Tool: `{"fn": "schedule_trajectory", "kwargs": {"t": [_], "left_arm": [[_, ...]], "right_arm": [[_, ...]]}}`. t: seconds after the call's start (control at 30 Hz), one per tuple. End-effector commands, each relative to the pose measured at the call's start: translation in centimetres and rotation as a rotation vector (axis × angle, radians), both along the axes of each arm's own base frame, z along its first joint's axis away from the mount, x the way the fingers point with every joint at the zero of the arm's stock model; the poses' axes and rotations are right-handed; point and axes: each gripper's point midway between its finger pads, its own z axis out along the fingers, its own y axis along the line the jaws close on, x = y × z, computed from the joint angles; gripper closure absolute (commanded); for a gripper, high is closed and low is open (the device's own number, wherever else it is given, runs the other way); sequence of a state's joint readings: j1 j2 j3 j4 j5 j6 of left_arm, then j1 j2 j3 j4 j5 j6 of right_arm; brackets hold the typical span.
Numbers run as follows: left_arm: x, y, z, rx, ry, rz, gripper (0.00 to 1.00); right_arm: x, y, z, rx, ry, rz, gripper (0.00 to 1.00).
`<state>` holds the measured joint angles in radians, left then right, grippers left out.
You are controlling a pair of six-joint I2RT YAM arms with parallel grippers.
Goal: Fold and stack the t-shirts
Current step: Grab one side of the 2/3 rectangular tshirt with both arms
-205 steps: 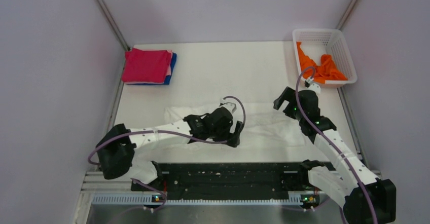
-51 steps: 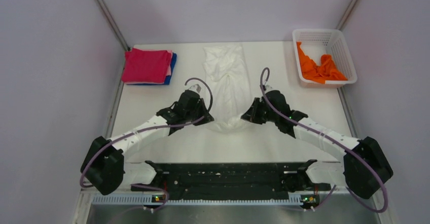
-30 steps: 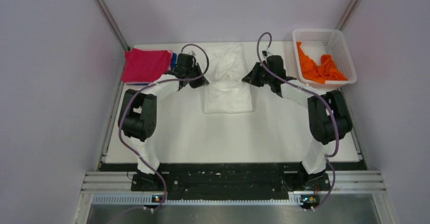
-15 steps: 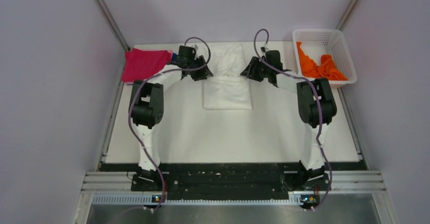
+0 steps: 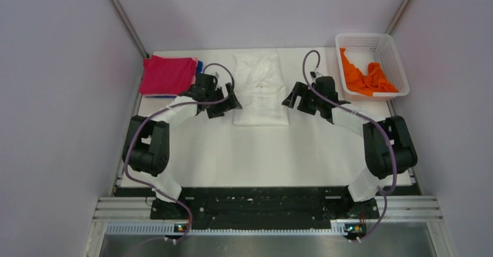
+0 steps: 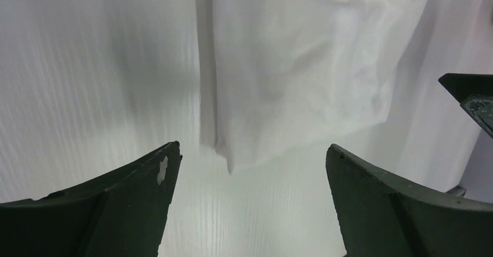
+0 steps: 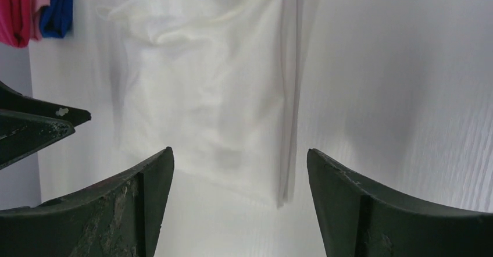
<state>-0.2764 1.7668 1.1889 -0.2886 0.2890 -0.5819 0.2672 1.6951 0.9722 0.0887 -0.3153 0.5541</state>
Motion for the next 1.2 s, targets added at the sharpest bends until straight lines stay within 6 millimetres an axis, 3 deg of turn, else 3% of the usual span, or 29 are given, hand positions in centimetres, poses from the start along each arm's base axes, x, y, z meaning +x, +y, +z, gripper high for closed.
{"fn": "schedule_trajectory", "kwargs": {"t": [0.0,0.1,0.2,0.43,0.67,0.73,0.83,0.97,1.07,1.17], "left_arm": [[-3.3,-1.3,0.8,-0.051,-0.042,-0.018,0.01],[-4.5,-1.5,-0.9,-0.049,-0.006,-0.017,0.08],[-4.7,-1.9,-2.1,-0.048,0.022,-0.032,0.24],[-4.5,-2.4,-3.7,-0.060,0.051,-0.056,0.41],[-5.0,-3.5,-5.7,-0.099,0.106,-0.095,0.56],[-4.8,-3.6,-6.0,-0.096,0.112,-0.096,0.69],[-4.5,-3.3,-6.2,-0.077,0.110,-0.086,1.00],[-4.6,-3.3,-6.5,-0.070,0.102,-0.094,1.00],[-5.6,-2.8,-6.4,-0.065,0.092,-0.095,1.00],[-7.6,-1.9,-6.6,-0.029,0.093,-0.079,1.00]], "right_arm": [[-3.4,0.3,0.6,-0.010,-0.010,-0.004,0.18],[-5.3,0.6,-1.1,-0.036,0.035,-0.001,0.22],[-6.0,0.7,-2.5,-0.043,0.072,0.003,0.30],[-6.2,0.7,-4.5,-0.060,0.108,0.006,0.40],[-6.5,1.3,-6.4,-0.066,0.142,0.022,0.44],[-6.5,1.5,-6.7,-0.063,0.151,0.030,0.48],[-6.8,1.9,-7.1,-0.061,0.159,0.045,0.57],[-7.4,2.3,-7.3,-0.056,0.166,0.058,0.73],[-8.0,2.2,-6.7,-0.042,0.153,0.045,1.00],[-9.1,2.0,-5.4,-0.020,0.128,0.039,1.00]]}}
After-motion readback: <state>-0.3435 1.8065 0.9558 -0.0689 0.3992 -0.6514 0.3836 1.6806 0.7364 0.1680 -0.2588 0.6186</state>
